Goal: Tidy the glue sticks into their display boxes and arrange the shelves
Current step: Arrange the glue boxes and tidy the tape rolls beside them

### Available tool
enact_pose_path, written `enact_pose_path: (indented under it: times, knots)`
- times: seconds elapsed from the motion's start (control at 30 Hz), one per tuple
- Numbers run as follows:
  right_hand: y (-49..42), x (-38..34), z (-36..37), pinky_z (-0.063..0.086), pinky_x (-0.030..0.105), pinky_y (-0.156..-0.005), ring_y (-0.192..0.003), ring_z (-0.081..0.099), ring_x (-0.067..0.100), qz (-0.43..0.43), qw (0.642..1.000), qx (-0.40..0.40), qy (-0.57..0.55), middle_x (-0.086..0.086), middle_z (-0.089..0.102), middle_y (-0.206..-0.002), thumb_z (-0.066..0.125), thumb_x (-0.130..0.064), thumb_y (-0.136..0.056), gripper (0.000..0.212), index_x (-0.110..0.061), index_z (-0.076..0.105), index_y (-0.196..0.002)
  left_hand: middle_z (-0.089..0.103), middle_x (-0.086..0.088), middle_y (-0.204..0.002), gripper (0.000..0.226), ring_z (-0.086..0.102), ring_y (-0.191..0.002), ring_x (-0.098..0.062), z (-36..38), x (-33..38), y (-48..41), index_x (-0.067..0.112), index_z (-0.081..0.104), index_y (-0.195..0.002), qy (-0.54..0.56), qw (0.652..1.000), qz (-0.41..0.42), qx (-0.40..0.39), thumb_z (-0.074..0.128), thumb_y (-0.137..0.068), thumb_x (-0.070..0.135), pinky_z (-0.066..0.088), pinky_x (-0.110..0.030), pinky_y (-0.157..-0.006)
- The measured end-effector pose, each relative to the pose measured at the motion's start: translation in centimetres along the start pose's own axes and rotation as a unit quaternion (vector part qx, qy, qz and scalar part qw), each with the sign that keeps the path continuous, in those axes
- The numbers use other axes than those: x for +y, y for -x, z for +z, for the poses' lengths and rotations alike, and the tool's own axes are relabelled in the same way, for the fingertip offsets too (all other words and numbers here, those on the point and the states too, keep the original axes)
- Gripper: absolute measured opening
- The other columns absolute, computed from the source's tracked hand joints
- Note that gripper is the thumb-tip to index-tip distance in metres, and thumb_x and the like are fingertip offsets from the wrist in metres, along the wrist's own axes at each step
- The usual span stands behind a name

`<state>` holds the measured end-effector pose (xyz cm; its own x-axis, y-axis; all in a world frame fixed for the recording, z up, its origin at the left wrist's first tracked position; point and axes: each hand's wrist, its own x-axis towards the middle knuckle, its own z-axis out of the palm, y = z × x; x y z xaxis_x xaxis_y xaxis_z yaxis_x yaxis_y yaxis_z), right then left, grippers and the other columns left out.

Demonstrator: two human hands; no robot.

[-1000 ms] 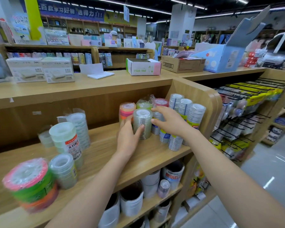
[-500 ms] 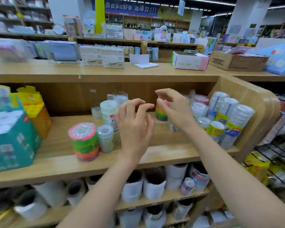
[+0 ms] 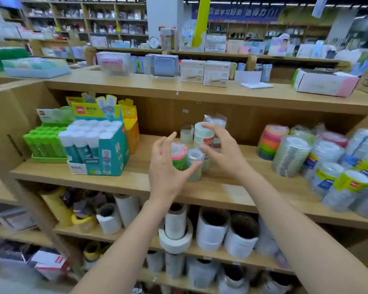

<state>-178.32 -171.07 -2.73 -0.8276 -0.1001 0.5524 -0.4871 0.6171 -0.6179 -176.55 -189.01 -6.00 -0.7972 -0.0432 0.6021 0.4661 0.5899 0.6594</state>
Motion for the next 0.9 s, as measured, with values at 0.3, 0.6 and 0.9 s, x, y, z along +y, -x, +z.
enact_pose_path:
  times: [0.3,0.6,0.9]
  knots:
    - [1.1,0.4,-0.5,0.053,0.031,-0.082,-0.099,0.057,0.01,0.015,0.995,0.091,0.032,0.001,0.058,-0.115,0.072,-0.019,-0.086,0.034,-0.024,0.058,-0.117,0.048,0.007,-0.117,0.062,0.047,-0.103,-0.001,0.1,-0.7,-0.7,0.03,0.058,-0.123,0.055,0.997,0.041,-0.033,0.084,-0.069,0.045,0.033,0.002,-0.081]
    - [3.5,0.4,-3.0,0.054,0.025,-0.077,-0.095,0.056,0.005,0.059,0.983,0.146,0.098,-0.001,0.058,-0.113,0.072,-0.024,-0.086,0.034,-0.03,0.058,-0.117,0.049,0.006,-0.12,0.063,0.051,-0.108,-0.006,2.2,0.4,-0.7,0.028,0.056,-0.124,0.121,0.986,0.077,-0.085,0.085,-0.069,0.041,0.042,-0.016,-0.089]
    - [7.5,0.9,-7.6,0.052,0.031,-0.086,-0.104,0.053,0.008,0.123,0.957,0.214,0.151,-0.003,0.059,-0.117,0.074,-0.021,-0.084,0.036,-0.027,0.061,-0.117,0.048,0.004,-0.117,0.061,0.047,-0.107,-0.003,6.3,3.9,-0.3,0.025,0.058,-0.123,0.184,0.961,0.126,-0.162,0.086,-0.069,0.037,0.034,-0.004,-0.092]
